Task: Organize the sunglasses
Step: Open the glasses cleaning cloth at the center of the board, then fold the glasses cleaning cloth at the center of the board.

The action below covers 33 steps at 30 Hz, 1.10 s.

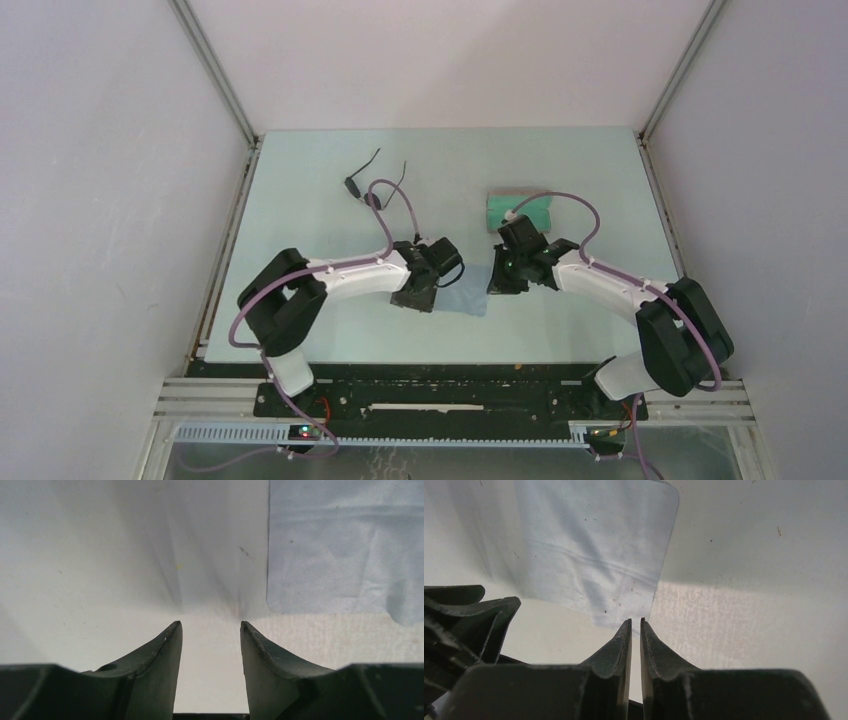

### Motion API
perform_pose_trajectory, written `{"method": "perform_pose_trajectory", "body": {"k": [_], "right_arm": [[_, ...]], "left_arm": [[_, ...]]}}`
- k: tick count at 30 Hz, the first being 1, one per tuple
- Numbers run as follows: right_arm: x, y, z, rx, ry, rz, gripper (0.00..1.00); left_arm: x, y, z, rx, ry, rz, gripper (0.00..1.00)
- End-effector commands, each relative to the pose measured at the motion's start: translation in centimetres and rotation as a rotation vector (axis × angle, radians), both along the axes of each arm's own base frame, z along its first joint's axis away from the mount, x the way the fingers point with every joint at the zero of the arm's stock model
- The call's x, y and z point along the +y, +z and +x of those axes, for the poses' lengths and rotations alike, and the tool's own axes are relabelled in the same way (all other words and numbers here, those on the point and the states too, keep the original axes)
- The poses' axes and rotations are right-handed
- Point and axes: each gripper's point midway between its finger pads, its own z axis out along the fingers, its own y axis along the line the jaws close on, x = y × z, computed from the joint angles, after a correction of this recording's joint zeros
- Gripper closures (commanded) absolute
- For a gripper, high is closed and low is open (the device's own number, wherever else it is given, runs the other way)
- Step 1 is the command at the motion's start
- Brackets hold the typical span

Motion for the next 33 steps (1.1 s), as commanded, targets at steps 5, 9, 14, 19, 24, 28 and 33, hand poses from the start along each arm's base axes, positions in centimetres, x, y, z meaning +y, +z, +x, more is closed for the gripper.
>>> {"method": "perform_pose_trajectory", "body": {"k": [5, 9, 14, 19, 24, 28, 33], "right_arm": [[0.3, 2.0, 1.2, -0.057, 0.002, 0.03, 0.82], [0.2, 2.0, 1.2, -0.058, -0.001, 0.027, 0.82], [0.0, 2.1, 1.1, -0.06, -0.005, 0.018, 0.82], [-0.2, 2.0, 1.0, -0.062, -0.008, 0.02, 0.82], [0.1, 1.8, 1.1, -0.058, -0.005, 0.028, 0.82], [0.3, 1.9, 1.2, -0.057, -0.003, 0.037, 0.82], [0.1, 1.9, 1.1, -0.057, -0.005, 0.028, 0.82]], "left_arm": [[-3.3, 6.0, 2.2, -0.175, 0.025, -0.236, 0.46], [-4.5, 5.6, 3.5, -0.188, 0.021, -0.22, 0.46], [-5.5, 4.2, 4.0, -0.173, 0.012, -0.194, 0.46], [-4.3, 2.1, 3.2, -0.139, -0.006, -0.103, 0.46], [-3.7, 1.0, 2.0, -0.132, -0.067, 0.007, 0.46], [-3.5, -0.2, 1.0, -0.106, -0.085, 0.038, 0.46], [-2.5, -0.8, 0.4, -0.097, -0.084, 0.095, 0.47]]}}
